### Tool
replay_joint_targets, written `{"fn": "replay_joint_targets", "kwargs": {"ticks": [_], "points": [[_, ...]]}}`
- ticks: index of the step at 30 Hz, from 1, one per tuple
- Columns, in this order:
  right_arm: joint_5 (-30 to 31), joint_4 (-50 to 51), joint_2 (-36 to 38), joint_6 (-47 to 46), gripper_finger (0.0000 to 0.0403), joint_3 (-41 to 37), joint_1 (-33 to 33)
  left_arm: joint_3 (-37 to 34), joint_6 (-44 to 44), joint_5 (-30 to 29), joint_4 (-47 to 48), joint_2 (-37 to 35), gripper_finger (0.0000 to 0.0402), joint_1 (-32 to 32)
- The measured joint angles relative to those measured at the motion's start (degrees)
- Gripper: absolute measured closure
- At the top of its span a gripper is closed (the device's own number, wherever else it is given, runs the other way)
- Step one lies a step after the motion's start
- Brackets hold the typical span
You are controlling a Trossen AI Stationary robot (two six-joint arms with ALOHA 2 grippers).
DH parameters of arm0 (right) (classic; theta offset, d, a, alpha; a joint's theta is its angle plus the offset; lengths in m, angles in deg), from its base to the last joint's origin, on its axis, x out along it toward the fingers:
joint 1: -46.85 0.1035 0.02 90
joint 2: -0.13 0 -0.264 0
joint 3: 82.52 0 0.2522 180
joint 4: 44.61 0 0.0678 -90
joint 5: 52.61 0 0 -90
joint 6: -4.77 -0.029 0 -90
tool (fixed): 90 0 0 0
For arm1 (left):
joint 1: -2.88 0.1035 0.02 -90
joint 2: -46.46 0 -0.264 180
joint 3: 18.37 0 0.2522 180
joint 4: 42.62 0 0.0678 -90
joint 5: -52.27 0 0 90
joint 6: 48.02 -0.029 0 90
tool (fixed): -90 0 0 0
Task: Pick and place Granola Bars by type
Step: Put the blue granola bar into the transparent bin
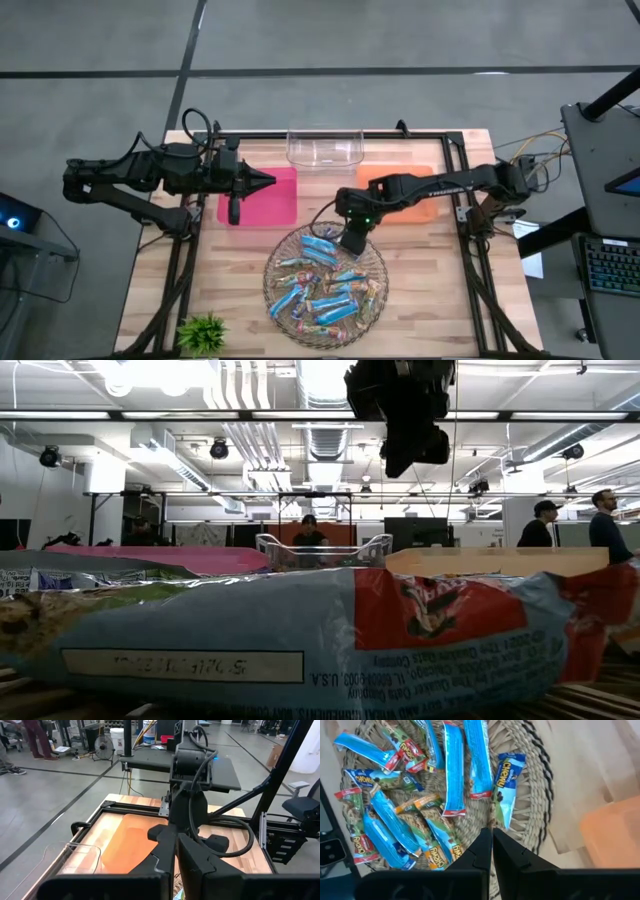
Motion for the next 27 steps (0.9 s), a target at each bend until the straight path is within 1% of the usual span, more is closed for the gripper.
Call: {"fn": "replay_joint_targets", "kwargs": {"ticks": [4, 6, 11, 19, 27], "points": [[-0.2, -1.8, -0.9, -0.3, 0.0394, -1.5, 0.6, 0.0, 0.0, 0.0, 0.0, 0.0, 0.0397, 0.0], [-1.3, -2.4, -1.6, -0.4, 0.0394, -1.8, 1.0, 0.0, 0.0, 0.0, 0.0, 0.0, 0.0397, 0.0], [-1.8, -2.4, -5.6, -0.4, 0.0394, -1.8, 1.9, 0.0, 0.0, 0.0, 0.1, 0.0, 0.0397, 0.0], [-1.8, -2.2, -12.6, -0.3, 0.0394, 0.1, 2.0, 0.0, 0.0, 0.0, 0.5, 0.0, 0.0397, 0.0], [-1.8, -2.1, -16.9, -0.3, 0.0394, 1.4, 2.0, -0.2, 0.1, 0.0, 2.1, 0.0, 0.0397, 0.0]]}}
